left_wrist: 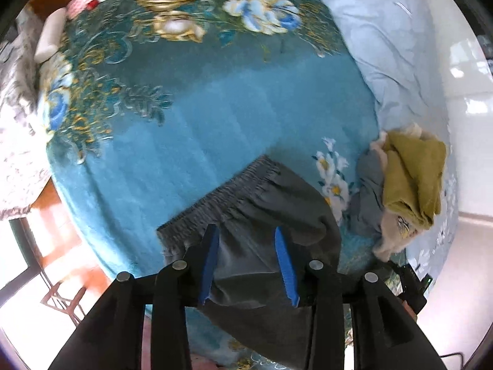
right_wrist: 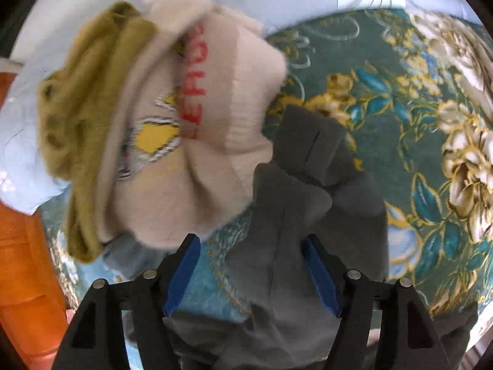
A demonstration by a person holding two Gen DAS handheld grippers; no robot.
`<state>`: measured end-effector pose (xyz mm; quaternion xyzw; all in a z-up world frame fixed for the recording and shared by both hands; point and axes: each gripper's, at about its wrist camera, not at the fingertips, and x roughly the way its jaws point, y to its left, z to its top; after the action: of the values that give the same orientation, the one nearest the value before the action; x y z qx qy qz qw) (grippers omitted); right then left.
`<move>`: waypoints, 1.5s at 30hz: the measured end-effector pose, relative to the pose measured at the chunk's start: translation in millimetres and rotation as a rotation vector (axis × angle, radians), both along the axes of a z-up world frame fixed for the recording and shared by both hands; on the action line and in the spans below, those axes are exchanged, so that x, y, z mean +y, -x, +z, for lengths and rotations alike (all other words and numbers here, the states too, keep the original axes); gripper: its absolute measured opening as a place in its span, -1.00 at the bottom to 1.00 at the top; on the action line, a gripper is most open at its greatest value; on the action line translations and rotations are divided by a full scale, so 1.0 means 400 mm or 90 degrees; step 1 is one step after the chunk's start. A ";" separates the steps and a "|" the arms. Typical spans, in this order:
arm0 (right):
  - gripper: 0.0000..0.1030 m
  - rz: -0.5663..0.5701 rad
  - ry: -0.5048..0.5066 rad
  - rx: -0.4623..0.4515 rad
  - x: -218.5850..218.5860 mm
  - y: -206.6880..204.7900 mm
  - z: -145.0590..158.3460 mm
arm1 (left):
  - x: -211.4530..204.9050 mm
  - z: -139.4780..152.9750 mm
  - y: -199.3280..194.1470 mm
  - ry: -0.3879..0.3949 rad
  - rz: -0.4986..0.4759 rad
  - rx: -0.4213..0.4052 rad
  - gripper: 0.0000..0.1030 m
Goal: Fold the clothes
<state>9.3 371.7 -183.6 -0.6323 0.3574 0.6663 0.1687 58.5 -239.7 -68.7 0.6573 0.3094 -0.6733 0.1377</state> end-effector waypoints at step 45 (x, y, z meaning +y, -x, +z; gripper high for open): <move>0.45 -0.206 -0.029 0.158 0.085 -0.677 0.397 | -0.077 -0.318 -0.270 -0.148 -0.013 -0.029 0.03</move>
<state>280.0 405.7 -24.7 -0.4758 0.4570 0.7112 0.2426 166.5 -270.4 -195.7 0.6870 0.3756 -0.6192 0.0603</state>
